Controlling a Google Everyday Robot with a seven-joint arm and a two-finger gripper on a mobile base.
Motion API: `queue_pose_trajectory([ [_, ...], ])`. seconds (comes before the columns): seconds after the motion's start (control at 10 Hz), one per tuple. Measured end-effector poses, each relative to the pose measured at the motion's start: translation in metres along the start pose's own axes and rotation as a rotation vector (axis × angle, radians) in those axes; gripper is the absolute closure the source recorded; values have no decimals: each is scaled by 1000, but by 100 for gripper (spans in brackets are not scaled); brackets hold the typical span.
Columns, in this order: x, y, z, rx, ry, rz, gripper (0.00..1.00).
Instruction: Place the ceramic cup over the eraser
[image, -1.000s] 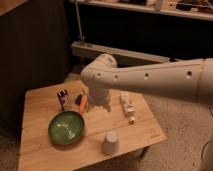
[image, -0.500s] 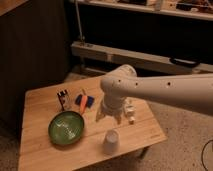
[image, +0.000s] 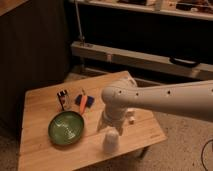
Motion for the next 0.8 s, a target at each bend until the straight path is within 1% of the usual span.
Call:
queue_pose_trajectory([
  [0.2, 9, 0, 9, 28, 14, 8, 35],
  [0.4, 17, -4, 18, 45, 27, 20, 35],
  [0.6, 23, -6, 27, 48, 26, 33, 35],
  [0.8, 25, -8, 38, 34, 17, 46, 35],
])
